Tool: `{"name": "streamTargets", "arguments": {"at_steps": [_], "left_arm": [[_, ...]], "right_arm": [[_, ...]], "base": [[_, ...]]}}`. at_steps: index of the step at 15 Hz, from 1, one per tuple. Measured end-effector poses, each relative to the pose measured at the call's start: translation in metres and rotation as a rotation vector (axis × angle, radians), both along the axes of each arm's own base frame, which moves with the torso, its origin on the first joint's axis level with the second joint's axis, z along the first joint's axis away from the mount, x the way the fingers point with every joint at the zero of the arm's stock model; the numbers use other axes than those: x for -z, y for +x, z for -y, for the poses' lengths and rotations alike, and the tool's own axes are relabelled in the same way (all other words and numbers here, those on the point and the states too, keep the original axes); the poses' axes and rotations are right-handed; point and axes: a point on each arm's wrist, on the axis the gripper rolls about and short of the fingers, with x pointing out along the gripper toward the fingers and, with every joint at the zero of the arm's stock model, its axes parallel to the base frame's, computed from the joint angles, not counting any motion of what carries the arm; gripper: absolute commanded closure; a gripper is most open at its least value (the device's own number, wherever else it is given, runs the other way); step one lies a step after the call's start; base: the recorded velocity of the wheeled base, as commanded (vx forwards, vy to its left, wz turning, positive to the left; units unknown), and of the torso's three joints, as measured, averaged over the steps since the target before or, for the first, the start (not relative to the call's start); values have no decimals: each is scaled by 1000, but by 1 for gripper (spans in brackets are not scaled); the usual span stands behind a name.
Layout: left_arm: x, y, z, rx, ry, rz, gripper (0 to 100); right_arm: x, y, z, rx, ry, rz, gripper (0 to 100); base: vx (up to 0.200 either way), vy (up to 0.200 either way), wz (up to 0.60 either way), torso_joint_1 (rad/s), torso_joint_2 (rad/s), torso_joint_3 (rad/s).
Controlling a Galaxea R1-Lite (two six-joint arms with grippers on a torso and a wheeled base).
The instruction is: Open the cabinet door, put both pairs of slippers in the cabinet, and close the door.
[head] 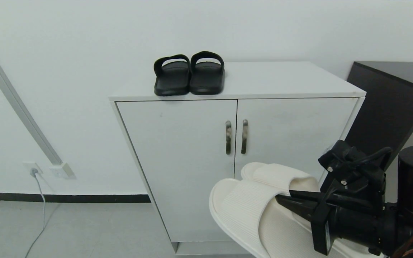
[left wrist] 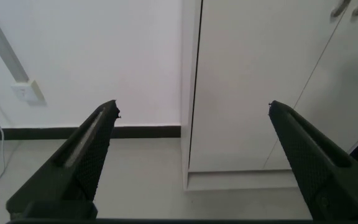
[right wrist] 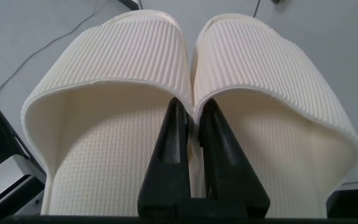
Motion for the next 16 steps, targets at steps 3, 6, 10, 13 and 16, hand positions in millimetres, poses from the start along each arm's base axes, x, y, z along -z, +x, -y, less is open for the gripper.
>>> {"name": "streamTargets", "arguments": {"at_steps": [3, 6, 10, 13, 16], "left_arm": [[0, 0, 0, 1, 2, 0, 0], [0, 0, 0, 4, 22, -1, 0], [0, 0, 1, 30, 63, -9, 0], [-6, 1, 1, 35, 64, -7, 0], [-46, -1, 1, 64, 31, 37, 0]], "right_arm": [[2, 1, -1, 1, -6, -5, 100], [3, 1, 0, 3, -9, -7, 100], [4, 0, 0, 2, -13, -8, 100], [5, 0, 0, 3, -17, -13, 100], [6, 0, 0, 1, -19, -13, 100]], "base": [[0, 0, 0, -100, 453, 349], [0, 0, 0, -59, 440, 383], [0, 0, 0, -16, 333, 320], [0, 0, 0, 2, 50, 46], [0, 0, 0, 0, 0, 0]]}}
